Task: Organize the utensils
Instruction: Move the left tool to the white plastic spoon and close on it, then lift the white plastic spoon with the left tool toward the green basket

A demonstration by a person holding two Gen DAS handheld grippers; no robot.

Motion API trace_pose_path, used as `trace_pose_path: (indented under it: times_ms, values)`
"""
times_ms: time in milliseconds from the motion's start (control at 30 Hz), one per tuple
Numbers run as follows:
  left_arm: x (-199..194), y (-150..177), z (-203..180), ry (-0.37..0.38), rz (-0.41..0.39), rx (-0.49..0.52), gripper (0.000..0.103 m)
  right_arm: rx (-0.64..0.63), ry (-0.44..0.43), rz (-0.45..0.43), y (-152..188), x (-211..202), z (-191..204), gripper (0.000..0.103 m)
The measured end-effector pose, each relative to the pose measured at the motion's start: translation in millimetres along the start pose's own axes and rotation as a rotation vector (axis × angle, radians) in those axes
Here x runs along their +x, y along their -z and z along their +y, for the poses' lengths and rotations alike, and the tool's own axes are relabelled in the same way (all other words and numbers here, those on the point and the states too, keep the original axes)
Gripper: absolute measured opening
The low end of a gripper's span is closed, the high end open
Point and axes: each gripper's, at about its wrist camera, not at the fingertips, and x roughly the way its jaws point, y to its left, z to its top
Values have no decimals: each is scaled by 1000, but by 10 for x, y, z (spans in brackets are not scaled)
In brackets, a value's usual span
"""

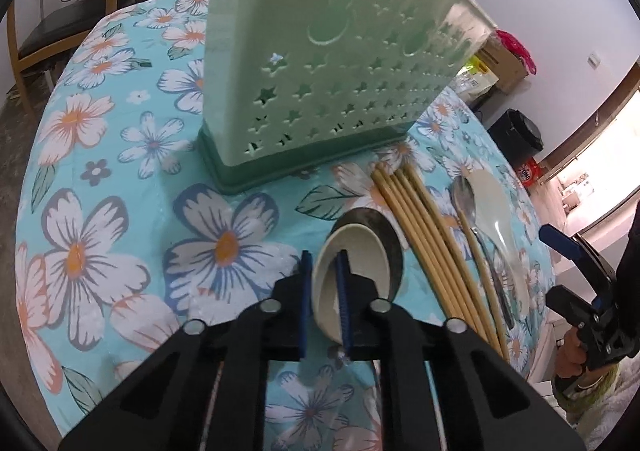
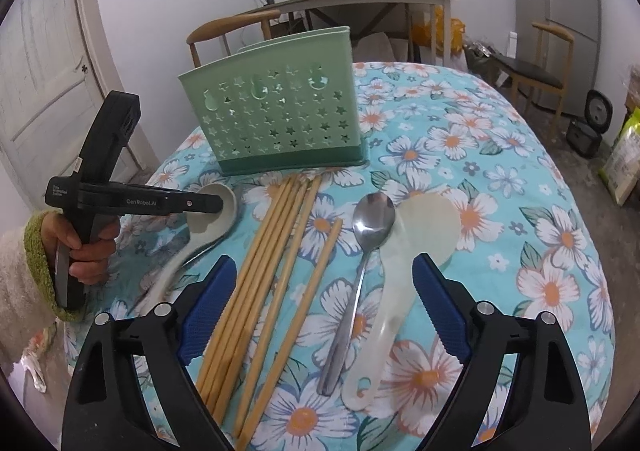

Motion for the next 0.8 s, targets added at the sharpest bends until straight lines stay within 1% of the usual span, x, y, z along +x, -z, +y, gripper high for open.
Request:
trace_pose_path:
  times_ms: [33, 167, 267, 300, 333, 400, 467, 500, 567, 600, 667, 733, 767, 800]
  values:
    - [-18, 9, -3, 6, -8, -4, 6, -7, -1, -1, -27, -2, 16, 82]
    - [-119, 51, 27, 5, -39, -26, 5, -19, -34, -6, -166, 2, 66, 76]
    - [-253, 90, 56, 21, -79, -54, 5, 0, -98, 6, -324, 46, 83, 70]
    - [-301, 103, 63, 31, -91, -63, 5, 14, -128, 20, -395, 93, 88, 66]
    - [-352, 120, 68, 38, -105, -69, 5, 22, -147, 32, -449, 137, 95, 65]
    - [-424, 151, 70, 39, -127, -73, 5, 29, -197, 67, -563, 275, 140, 59]
    - [-485, 188, 81, 31, -138, -84, 5, 22, -237, 105, -658, 431, 199, 57]
    - [-509, 201, 90, 27, -141, -89, 5, 7, -258, 129, -705, 535, 246, 54]
    - [-554, 237, 117, 12, -149, -100, 5, -17, -269, 178, -769, 751, 324, 50]
    - [-578, 257, 134, 5, -153, -107, 5, -30, -280, 202, -792, 848, 364, 47]
    - [-610, 287, 193, -15, -156, -124, 5, -41, -284, 241, -819, 1025, 416, 45]
    - [-645, 311, 263, -20, -154, -151, 5, -58, -295, 274, -827, 1156, 466, 43]
    - [-658, 327, 298, -21, -154, -166, 5, -68, -293, 288, -821, 1215, 483, 39]
    - [-674, 338, 324, -24, -156, -176, 5, -80, -287, 309, -815, 1285, 514, 38]
